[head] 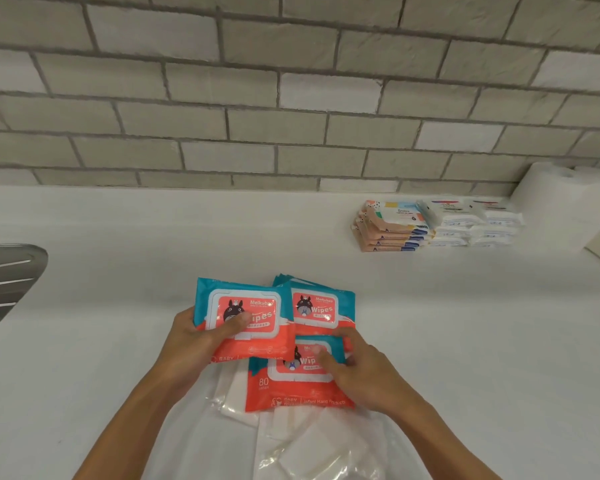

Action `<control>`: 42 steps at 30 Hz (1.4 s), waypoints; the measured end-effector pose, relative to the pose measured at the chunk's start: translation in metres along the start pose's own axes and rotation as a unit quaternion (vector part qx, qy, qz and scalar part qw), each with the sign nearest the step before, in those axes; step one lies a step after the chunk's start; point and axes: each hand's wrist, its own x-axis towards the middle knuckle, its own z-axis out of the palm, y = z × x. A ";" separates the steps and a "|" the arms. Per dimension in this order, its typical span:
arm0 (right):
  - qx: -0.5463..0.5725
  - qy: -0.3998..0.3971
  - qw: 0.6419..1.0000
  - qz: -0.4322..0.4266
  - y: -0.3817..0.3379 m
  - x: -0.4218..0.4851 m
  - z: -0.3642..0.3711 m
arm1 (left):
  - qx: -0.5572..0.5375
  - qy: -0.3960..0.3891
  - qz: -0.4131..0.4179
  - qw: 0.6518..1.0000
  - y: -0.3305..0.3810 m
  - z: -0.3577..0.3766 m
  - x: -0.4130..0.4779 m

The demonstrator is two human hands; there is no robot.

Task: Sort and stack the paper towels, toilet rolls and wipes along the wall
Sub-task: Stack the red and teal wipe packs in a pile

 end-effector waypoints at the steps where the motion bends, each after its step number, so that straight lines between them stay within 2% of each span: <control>1: -0.020 -0.001 1.000 0.007 -0.004 -0.001 0.004 | 0.002 0.002 -0.001 1.000 -0.001 -0.001 -0.001; 7: -0.115 0.013 0.993 0.023 -0.010 0.002 0.014 | 0.006 0.013 -0.003 1.000 -0.007 -0.007 -0.004; 15: -0.030 0.041 0.998 0.029 -0.018 0.001 0.012 | 0.009 0.024 -0.007 1.000 -0.009 -0.010 -0.009; 31: 0.043 0.145 0.988 -0.005 -0.026 -0.012 0.011 | -0.012 0.017 -0.003 1.000 -0.005 -0.018 -0.011; 37: 0.149 0.150 0.977 -0.008 -0.024 -0.012 0.009 | -0.030 0.014 -0.006 0.999 -0.003 -0.018 -0.006; 42: 0.261 0.155 0.953 0.006 -0.015 -0.010 0.005 | -0.075 0.014 -0.017 0.997 0.000 -0.013 -0.003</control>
